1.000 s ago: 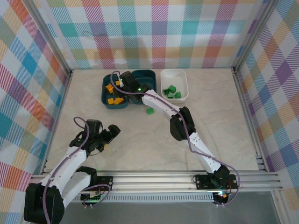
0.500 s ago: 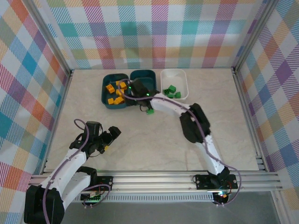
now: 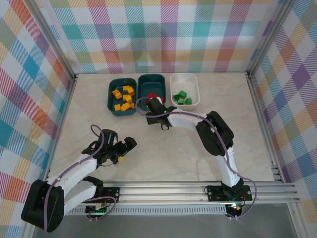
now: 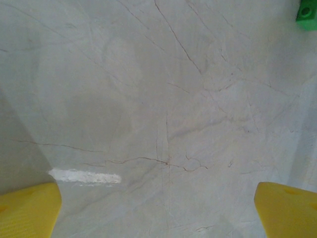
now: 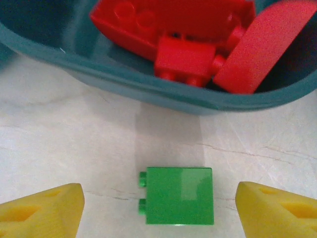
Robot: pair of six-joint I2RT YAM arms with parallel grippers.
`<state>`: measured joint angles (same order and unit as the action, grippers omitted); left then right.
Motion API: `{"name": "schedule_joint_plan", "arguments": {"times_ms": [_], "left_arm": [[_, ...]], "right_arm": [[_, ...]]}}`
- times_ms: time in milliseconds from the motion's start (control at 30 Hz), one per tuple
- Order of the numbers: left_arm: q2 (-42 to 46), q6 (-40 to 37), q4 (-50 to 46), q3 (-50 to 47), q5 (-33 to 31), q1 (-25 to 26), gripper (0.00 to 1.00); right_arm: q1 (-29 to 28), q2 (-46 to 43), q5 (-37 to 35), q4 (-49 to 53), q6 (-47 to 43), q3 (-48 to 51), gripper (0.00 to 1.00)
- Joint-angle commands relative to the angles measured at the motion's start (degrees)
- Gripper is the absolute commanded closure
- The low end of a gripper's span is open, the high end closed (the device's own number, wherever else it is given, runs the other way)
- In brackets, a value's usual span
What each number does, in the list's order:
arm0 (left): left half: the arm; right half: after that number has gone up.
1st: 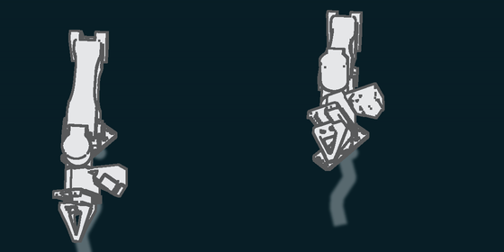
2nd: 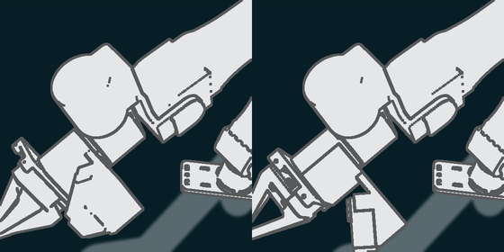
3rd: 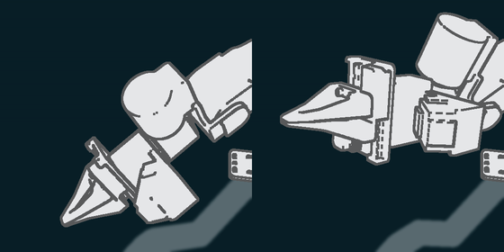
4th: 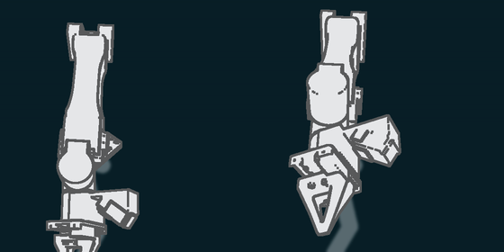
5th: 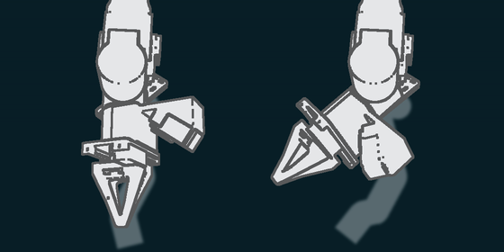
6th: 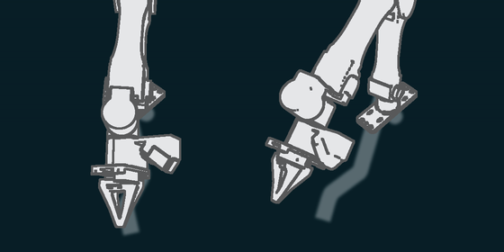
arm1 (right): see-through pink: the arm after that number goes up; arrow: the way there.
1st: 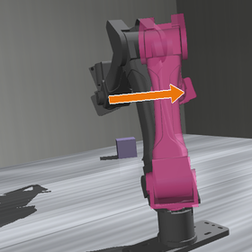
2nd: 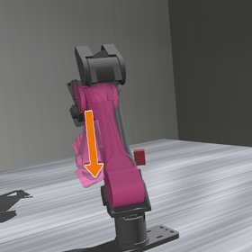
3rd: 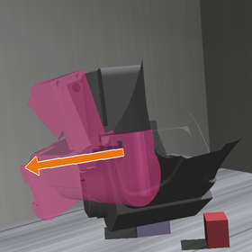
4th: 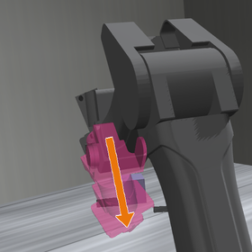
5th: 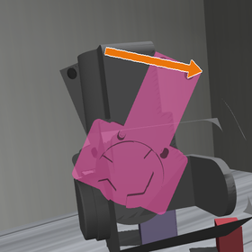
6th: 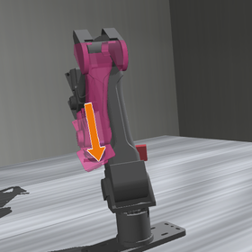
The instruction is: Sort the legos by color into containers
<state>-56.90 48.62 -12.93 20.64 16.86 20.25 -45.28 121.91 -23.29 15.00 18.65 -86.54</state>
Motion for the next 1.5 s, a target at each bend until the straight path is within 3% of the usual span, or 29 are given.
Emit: {"name": "schedule_joint_plan", "arguments": {"times_ms": [0,133,333,633,767,867,1133,1200,1300,1467], "left_arm": [[-0.4,0.3,1.8,1.6,-0.9,0.9,0.0],[0.1,-0.2,1.0,1.7,-1.7,1.0,0.0],[-1.5,-0.6,1.2,2.5,-2.1,1.0,0.0],[-5.7,-0.7,3.3,4.6,-1.7,1.3,0.0],[-7.5,-1.2,3.5,6.3,-1.8,2.6,0.0],[-9.6,-2.0,4.0,9.2,-0.7,3.2,0.0],[-13.6,-3.6,2.9,14.9,-0.3,3.6,0.0],[-14.2,-3.8,3.0,15.1,0.0,3.6,0.0],[-14.7,-4.3,2.4,15.4,0.2,3.6,0.0],[-14.2,-6.4,-1.0,17.3,-0.9,3.6,0.0]], "right_arm": [[0.8,3.6,-3.1,4.3,1.3,-4.5,0.21],[1.5,5.8,-1.7,5.3,2.3,-5.6,0.26],[1.5,3.1,-0.4,1.1,2.9,-0.1,0.5],[1.0,-9.3,-0.8,-5.1,3.4,11.2,0.57],[3.4,-14.1,-0.2,-5.2,1.1,11.7,0.57],[8.9,-13.7,1.5,-3.7,-0.3,8.7,0.57],[21.5,-3.3,8.8,2.6,-0.6,-6.3,0.57],[22.7,-1.6,9.4,4.1,-0.8,-9.0,0.51],[23.3,-1.3,9.0,6.1,-1.5,-11.5,0.32],[23.2,-8.3,8.1,2.7,-1.2,-6.4,0.25]]}}
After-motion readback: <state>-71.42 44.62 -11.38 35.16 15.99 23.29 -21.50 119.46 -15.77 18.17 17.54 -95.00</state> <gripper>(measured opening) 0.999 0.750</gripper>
